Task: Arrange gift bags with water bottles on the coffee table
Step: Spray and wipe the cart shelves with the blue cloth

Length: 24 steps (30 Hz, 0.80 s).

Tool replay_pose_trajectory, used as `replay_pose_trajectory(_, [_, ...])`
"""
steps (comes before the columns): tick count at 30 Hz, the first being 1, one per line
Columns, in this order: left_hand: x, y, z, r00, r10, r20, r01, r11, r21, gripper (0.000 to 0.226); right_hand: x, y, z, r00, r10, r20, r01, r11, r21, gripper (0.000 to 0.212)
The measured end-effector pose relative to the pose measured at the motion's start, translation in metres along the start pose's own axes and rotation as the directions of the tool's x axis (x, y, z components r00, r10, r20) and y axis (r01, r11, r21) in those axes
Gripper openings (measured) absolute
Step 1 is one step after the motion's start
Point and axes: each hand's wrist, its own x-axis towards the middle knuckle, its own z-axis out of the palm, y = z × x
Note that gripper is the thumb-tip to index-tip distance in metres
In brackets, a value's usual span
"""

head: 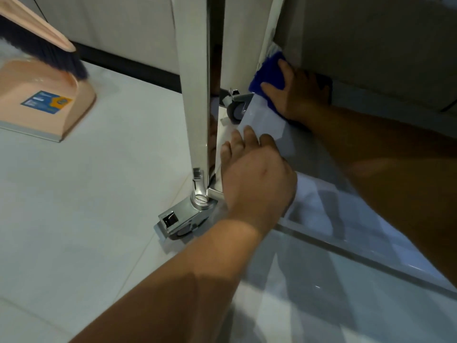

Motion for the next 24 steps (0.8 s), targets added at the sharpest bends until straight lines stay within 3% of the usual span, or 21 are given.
replay_pose_trajectory(6, [0.003,0.000,0.004,0.999,-0.019,-0.044,0.018,1.000,-0.023,0.040,0.032,0.005,0.002,0.997,0.072,-0.006,-0.072,0.997,0.007,0.079])
replay_pose_trajectory(12, [0.006,0.000,-0.003,0.998,-0.001,-0.060,0.000,1.000,-0.023,0.043,0.020,0.010,0.002,0.999,-0.004,0.041,0.003,1.000,0.024,0.077])
replay_pose_trajectory(16, [0.004,0.001,-0.004,0.995,0.000,-0.103,-0.007,0.998,-0.067,0.048,-0.017,0.018,-0.001,0.997,-0.044,0.059,0.042,0.999,0.028,0.074])
replay_pose_trajectory(20, [0.005,0.000,-0.005,0.992,-0.059,-0.111,0.041,0.986,-0.161,0.033,-0.077,0.032,-0.007,0.993,-0.078,0.091,0.077,0.997,0.008,0.072])
replay_pose_trajectory(24, [0.007,0.003,-0.007,0.980,-0.118,-0.160,0.064,0.950,-0.305,0.038,-0.146,0.040,-0.013,0.994,-0.062,0.085,0.060,0.998,0.027,0.070])
